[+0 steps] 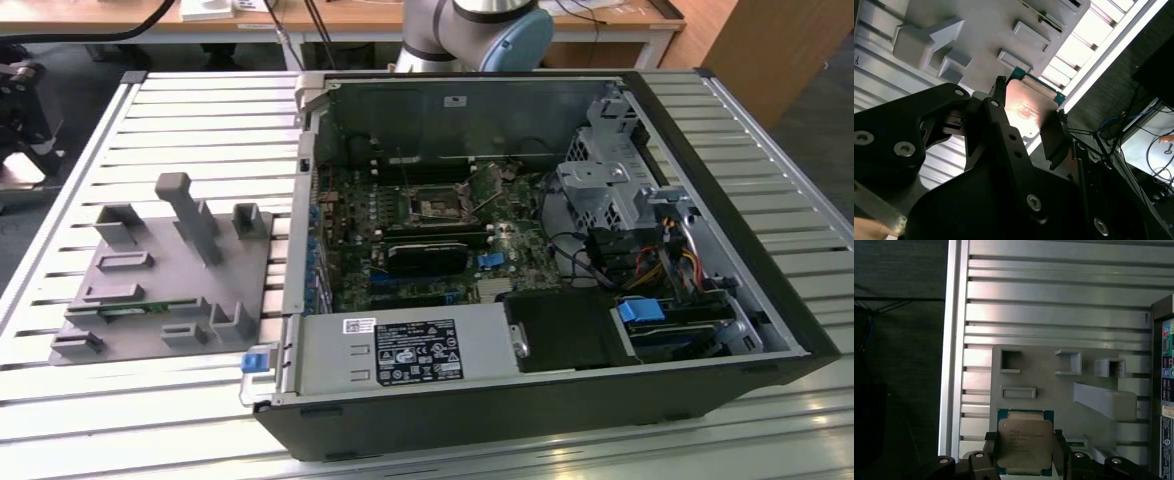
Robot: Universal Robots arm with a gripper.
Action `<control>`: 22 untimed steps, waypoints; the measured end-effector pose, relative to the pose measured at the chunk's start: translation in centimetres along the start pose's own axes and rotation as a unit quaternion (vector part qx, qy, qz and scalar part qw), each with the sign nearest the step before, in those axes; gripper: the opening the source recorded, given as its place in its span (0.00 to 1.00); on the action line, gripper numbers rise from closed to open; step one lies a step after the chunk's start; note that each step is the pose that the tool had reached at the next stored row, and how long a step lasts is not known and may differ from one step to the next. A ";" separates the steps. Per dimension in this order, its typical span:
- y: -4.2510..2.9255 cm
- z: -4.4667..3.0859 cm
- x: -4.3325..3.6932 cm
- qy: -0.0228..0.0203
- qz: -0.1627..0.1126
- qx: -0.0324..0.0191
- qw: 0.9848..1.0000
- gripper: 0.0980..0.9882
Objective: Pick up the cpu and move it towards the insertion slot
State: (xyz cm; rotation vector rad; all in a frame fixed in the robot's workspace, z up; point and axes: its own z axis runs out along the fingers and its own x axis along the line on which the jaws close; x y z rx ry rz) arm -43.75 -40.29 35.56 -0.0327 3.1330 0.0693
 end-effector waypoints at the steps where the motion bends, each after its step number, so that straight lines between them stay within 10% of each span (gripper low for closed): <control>1: 0.00 -0.07 0.00 0.000 0.000 0.000 1.000 0.48; 22: 0.15 -2.97 -0.03 0.000 0.000 0.000 1.000 0.48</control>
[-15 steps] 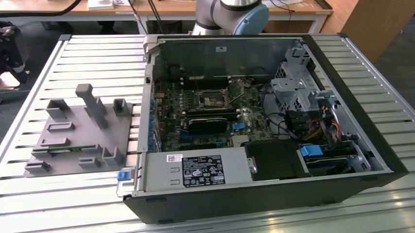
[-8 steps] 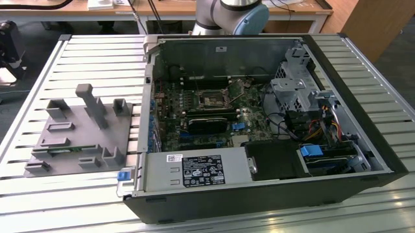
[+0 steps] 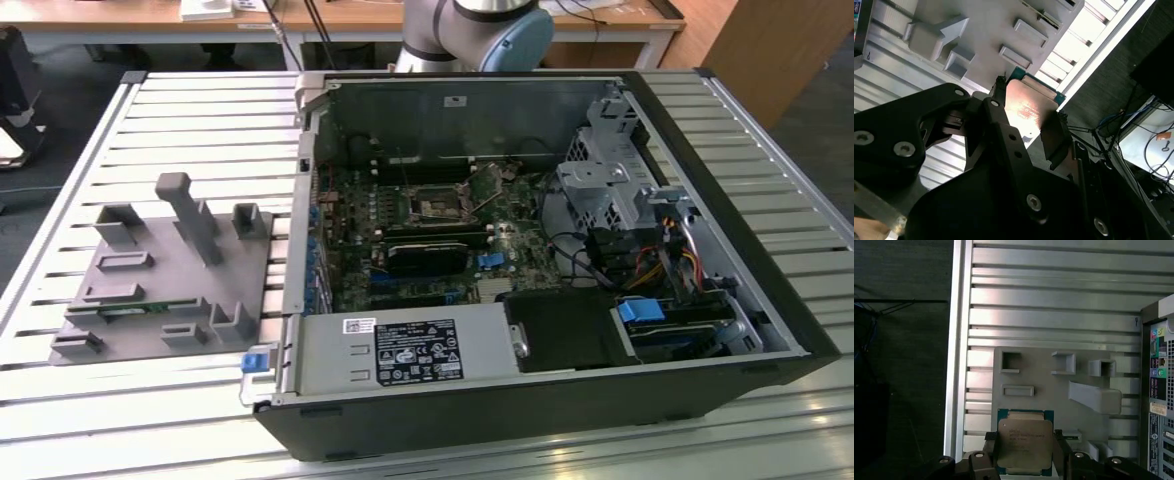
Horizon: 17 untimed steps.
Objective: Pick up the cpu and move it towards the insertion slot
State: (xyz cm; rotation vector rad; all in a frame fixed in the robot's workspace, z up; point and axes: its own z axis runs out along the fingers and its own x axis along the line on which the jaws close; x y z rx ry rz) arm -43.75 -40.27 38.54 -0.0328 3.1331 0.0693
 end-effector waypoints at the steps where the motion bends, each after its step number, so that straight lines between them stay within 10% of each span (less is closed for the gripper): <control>1: 0.01 -0.15 0.00 0.000 0.000 0.000 1.000 0.48; 17: 0.02 -0.69 -1.08 0.000 0.000 0.000 1.000 0.48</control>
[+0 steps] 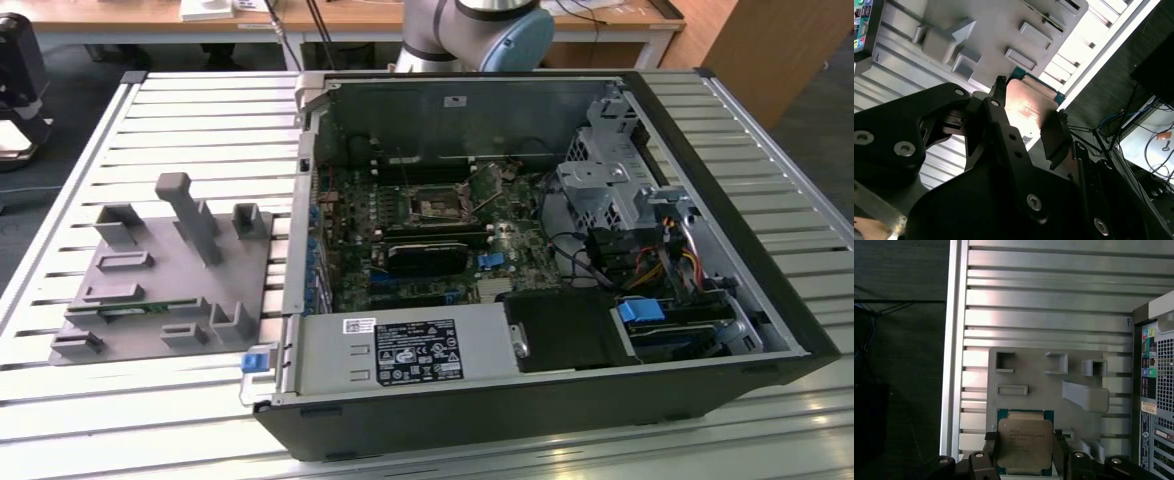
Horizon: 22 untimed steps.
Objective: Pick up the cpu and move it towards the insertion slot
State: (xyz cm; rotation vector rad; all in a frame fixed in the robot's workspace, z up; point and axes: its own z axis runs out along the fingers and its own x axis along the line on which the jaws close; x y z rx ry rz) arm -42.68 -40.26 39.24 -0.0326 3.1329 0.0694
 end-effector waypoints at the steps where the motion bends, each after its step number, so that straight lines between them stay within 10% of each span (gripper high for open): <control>1: 0.00 -0.01 -0.05 0.000 0.000 0.000 1.000 0.48; 22: -0.01 0.00 -0.97 0.000 0.000 0.000 1.000 0.48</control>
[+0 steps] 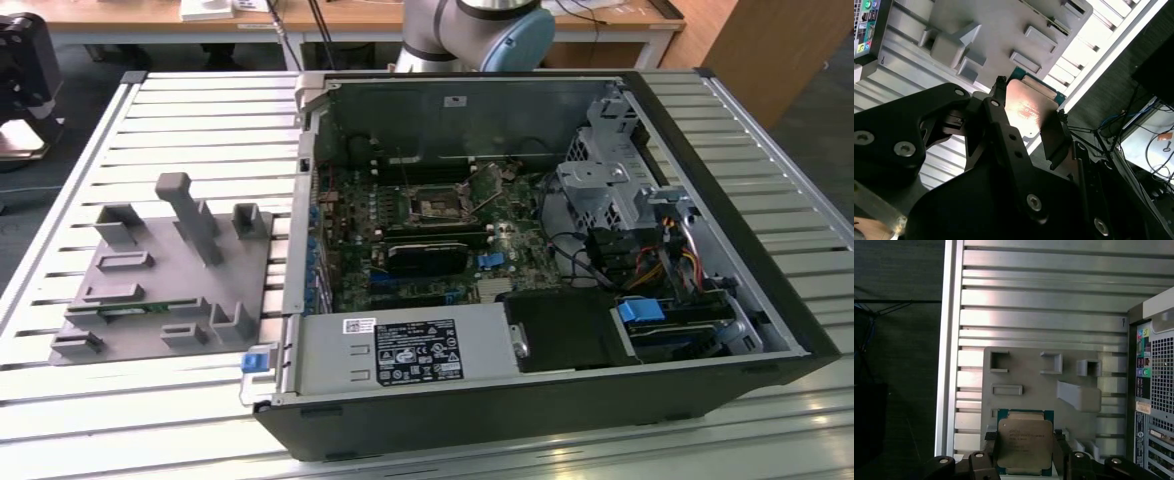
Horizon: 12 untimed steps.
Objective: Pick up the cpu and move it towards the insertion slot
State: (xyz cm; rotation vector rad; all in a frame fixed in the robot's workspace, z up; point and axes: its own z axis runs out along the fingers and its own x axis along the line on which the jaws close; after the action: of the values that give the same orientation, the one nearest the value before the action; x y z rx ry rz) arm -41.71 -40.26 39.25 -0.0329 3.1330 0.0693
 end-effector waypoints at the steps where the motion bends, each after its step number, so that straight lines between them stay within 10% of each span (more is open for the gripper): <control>1: 0.00 0.00 -0.02 0.000 0.000 0.000 1.000 0.48; 12: -0.01 0.00 -0.28 0.000 0.000 0.000 1.000 0.48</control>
State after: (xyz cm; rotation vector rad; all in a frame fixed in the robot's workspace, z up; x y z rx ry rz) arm -41.44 -40.26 39.25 -0.0342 3.1331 0.0692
